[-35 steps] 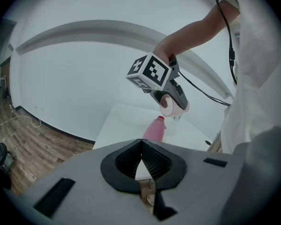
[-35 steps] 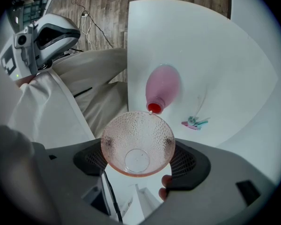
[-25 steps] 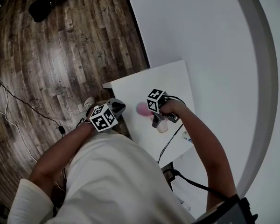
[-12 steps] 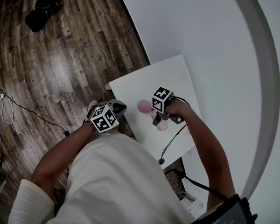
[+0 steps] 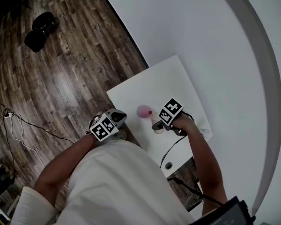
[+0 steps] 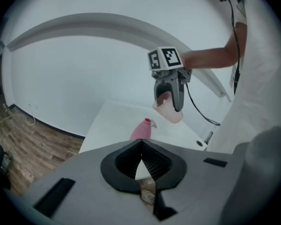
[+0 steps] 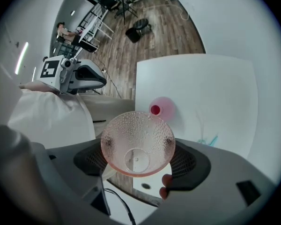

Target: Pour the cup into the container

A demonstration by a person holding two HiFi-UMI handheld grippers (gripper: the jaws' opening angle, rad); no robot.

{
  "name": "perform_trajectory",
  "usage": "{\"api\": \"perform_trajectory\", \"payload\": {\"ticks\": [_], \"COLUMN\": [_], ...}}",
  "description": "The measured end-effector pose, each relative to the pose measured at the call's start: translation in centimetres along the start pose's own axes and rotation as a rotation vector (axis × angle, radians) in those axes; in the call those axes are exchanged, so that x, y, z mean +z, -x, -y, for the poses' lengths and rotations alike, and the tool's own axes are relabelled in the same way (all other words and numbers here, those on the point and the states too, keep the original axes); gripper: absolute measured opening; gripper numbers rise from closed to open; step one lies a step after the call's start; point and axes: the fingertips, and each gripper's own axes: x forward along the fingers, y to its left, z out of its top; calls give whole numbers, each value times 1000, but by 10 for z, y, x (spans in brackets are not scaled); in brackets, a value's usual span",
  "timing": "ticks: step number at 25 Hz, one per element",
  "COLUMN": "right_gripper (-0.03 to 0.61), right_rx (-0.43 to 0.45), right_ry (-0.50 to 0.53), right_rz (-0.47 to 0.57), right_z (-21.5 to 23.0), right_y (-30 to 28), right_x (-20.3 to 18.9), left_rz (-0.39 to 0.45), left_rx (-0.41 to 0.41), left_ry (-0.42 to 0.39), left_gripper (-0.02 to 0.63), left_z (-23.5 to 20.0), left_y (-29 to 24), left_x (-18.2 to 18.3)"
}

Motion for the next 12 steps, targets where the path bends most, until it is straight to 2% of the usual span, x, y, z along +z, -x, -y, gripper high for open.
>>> {"api": "perform_trajectory", "payload": {"ticks": [2,6,9,12], "right_gripper": [382,382,382,382], "right_rx": [-19,-75,-136,-236], "right_ry": [-13,-22,31,90], "right_rz": [108,359,550,729], "right_z": [2,6,9,9], "right_y": [3,6,12,25], "right_x": [-4,-3,-2,-6], "left_rz": [12,32,49,75], "left_rx": [14,73,116,145], "left_ry": [31,1,-19,-56], "left_gripper": [11,11,11,11], "left_z": [1,1,6,17], "left_y": [2,6,1,-5], "left_x": [6,18,33,54]}}
